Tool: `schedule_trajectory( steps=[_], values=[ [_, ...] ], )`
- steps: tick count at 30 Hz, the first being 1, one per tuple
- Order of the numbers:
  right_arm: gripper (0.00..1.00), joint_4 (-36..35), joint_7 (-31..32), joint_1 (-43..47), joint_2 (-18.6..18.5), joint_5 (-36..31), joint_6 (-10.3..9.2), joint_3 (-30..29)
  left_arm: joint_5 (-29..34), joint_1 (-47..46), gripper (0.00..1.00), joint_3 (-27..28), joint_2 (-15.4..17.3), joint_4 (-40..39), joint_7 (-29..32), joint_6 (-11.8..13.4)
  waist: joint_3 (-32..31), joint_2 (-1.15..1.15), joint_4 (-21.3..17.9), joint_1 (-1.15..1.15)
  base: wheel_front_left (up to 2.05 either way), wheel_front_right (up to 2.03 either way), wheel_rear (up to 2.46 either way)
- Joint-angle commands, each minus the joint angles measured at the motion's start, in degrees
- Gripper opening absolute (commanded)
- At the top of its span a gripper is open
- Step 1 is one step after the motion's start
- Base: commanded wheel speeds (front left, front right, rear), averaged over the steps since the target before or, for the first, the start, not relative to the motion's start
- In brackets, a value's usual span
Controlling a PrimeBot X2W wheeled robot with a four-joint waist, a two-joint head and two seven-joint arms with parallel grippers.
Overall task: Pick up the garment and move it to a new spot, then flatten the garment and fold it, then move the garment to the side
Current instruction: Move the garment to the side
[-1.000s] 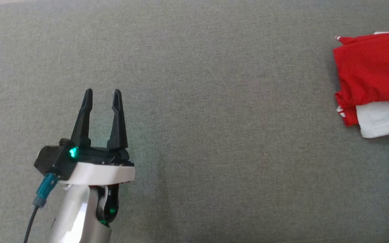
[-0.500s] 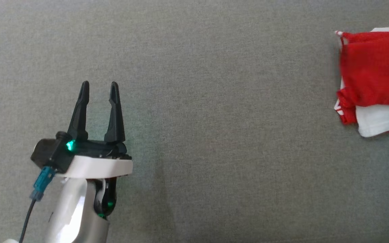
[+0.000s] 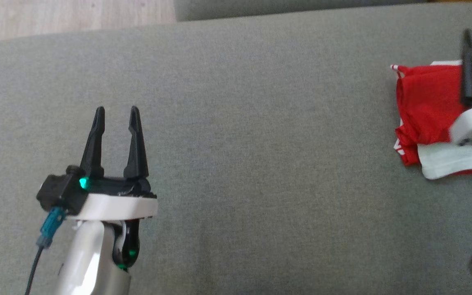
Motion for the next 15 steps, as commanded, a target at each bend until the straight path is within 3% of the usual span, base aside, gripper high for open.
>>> schedule_trajectory(
  steps=[1,4,7,15],
  values=[
    [1.00,-3.00,-1.06,0.85,0.80,0.81,-0.04,1.19,0.11,-0.09,1.00,2.06,0.43,-1.90,-0.29,0.54,-1.32,0.00,0.42,0.01,0.00,0.00,0.00],
    [1.00,-4.95,-3.40,2.61,6.41,2.56,-0.04,2.42,0.08,0.64,1.00,1.80,0.43,-1.92,-0.29,0.79,-2.65,0.00,1.01,0.01,0.00,0.00,0.00],
    [1.00,-5.24,-6.03,4.91,9.50,5.66,-0.04,3.81,-0.17,1.44,1.00,1.31,0.43,-1.60,-0.29,0.89,-3.58,0.00,1.42,0.01,0.00,0.00,0.00],
    [1.00,3.84,-16.92,11.65,10.54,15.51,-0.04,7.62,-0.97,3.60,1.00,-0.02,0.43,0.20,-0.29,1.39,-5.94,0.00,3.15,0.01,0.00,0.00,0.00]
  ],
)
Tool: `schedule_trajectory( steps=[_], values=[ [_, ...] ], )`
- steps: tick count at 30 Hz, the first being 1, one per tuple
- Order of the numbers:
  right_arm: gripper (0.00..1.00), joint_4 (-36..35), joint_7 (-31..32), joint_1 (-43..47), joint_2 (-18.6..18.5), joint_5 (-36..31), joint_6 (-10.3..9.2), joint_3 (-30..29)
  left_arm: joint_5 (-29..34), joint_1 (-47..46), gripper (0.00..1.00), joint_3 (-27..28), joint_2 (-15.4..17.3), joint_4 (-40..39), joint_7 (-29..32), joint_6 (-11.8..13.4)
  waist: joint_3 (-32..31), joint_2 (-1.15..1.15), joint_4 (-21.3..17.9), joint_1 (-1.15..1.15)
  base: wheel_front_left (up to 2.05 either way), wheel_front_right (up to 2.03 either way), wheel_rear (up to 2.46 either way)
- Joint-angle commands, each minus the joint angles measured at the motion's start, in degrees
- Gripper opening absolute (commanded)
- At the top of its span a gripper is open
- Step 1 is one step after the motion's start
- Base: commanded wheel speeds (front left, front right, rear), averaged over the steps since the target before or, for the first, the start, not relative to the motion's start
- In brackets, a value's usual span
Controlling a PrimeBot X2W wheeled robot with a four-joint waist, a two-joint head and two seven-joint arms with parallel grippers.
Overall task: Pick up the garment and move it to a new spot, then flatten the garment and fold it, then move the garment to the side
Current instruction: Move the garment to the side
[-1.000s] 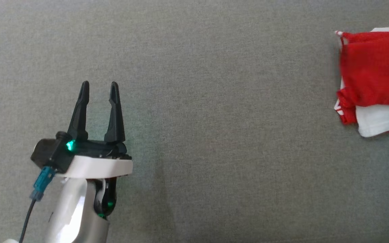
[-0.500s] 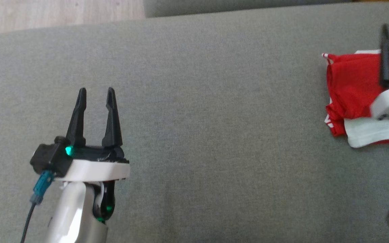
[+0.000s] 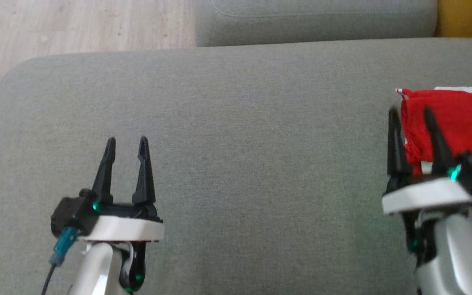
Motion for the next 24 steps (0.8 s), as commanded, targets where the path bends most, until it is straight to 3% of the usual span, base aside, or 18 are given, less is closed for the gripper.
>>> schedule_trajectory(
  steps=[1,10,24],
  values=[
    [1.00,-0.57,-2.02,0.04,0.27,1.67,-0.04,2.03,0.30,-0.85,1.00,1.53,0.43,-1.37,-0.29,0.39,-0.43,0.00,0.48,0.01,0.00,0.00,0.00],
    [1.00,5.98,-6.84,5.39,0.28,3.35,-0.04,4.87,2.08,1.36,1.00,2.81,0.43,-1.16,-0.29,1.26,-0.57,0.00,1.09,0.01,0.00,0.00,0.00],
    [1.00,1.45,-7.03,6.33,0.29,2.09,-0.04,4.59,-2.82,1.84,1.00,2.68,0.43,1.81,-0.29,0.80,-1.03,0.00,0.84,0.01,0.00,0.00,0.00]
  ],
)
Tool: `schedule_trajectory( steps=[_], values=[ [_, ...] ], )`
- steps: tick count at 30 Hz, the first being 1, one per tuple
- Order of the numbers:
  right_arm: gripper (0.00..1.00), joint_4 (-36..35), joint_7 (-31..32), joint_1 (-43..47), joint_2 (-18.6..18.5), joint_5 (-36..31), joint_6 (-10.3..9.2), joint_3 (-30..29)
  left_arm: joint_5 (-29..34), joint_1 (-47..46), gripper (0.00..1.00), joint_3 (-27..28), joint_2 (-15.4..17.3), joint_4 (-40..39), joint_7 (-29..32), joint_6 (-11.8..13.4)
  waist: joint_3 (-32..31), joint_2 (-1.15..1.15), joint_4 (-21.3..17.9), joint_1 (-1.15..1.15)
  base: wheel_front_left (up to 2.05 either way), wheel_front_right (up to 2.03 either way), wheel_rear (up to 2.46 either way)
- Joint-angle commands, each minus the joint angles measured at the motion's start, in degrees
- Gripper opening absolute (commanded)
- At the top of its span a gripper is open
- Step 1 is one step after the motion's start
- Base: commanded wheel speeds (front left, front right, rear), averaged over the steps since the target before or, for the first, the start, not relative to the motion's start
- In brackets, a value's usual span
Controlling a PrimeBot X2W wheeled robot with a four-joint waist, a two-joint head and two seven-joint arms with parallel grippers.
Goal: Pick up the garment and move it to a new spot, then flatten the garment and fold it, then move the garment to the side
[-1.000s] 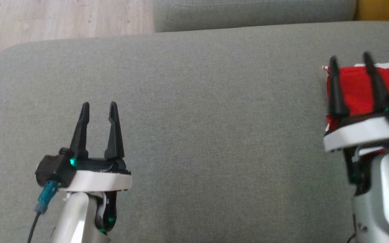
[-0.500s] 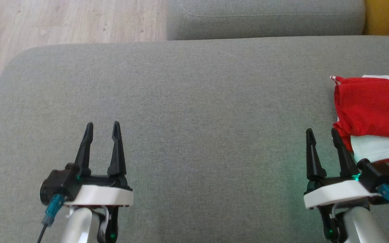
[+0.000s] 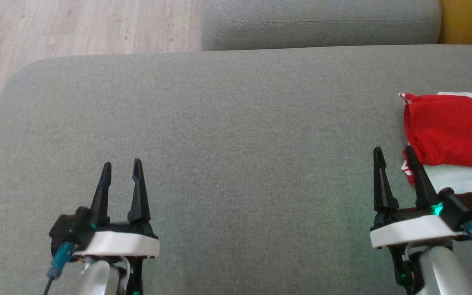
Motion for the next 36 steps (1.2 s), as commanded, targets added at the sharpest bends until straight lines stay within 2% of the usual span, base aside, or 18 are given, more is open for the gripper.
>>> schedule_trajectory(
  steps=[1,18,19,21,36],
  values=[
    [1.00,-2.36,-0.78,-0.74,-0.14,-0.19,-0.04,1.33,-1.05,-1.41,1.00,1.67,0.40,-1.43,-0.29,-0.08,-0.04,0.00,-0.12,0.00,0.00,0.00,0.00],
    [1.00,-4.57,-0.78,-0.79,-0.14,-0.31,-0.04,1.48,-5.61,-1.19,1.00,3.39,0.40,-2.61,-0.29,-0.61,0.78,0.00,-1.10,0.00,0.00,0.00,0.00],
    [0.00,-2.39,-0.17,0.06,0.00,0.00,0.00,0.23,-5.55,-0.01,0.00,1.41,-0.01,-0.84,0.00,-0.51,0.79,0.00,-1.11,0.00,0.00,0.00,0.00],
    [0.00,-0.74,-0.08,0.25,0.03,0.06,0.00,0.35,-5.54,0.29,0.00,1.29,-0.03,0.80,0.04,-0.52,0.79,0.00,-1.13,0.00,0.00,0.00,0.00],
    [0.00,-0.59,1.93,0.01,-0.59,10.92,-0.01,-0.04,-14.11,0.41,0.00,2.98,0.02,0.30,2.77,-0.83,0.17,0.00,-1.42,0.00,0.00,0.00,0.00]
  ],
)
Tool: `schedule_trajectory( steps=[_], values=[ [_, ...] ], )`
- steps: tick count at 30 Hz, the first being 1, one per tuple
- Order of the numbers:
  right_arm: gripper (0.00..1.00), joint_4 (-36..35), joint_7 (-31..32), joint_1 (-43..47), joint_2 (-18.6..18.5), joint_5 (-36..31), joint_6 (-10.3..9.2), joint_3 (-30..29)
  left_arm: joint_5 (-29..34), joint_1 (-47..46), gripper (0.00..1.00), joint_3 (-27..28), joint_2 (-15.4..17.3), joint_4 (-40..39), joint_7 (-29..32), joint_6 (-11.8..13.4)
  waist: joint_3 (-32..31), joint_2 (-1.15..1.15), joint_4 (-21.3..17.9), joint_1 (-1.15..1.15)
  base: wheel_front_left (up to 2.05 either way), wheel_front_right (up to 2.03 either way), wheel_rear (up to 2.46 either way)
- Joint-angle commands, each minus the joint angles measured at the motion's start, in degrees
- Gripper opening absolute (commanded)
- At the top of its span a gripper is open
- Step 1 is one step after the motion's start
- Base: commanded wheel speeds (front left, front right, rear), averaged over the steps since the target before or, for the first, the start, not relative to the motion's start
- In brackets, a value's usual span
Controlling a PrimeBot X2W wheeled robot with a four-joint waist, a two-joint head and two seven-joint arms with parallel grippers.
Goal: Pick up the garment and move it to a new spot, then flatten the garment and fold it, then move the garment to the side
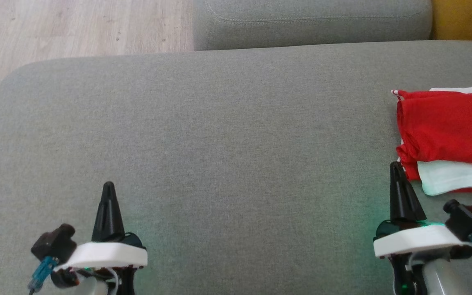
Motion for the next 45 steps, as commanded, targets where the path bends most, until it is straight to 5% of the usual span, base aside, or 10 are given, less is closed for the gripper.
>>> schedule_trajectory(
  steps=[1,45],
  values=[
    [0.00,-1.66,0.36,-2.29,-0.69,1.91,-0.01,-0.33,-1.42,-2.09,0.00,0.93,0.09,-2.15,0.32,-0.29,-0.06,0.00,-0.03,0.00,0.00,0.00,0.00],
    [0.00,-1.10,6.65,-3.02,-1.51,29.95,-0.02,-2.48,-24.36,-1.69,0.00,5.44,0.24,-3.65,7.58,-1.12,-1.71,0.00,-0.81,0.00,0.00,0.00,0.00]
  ],
)
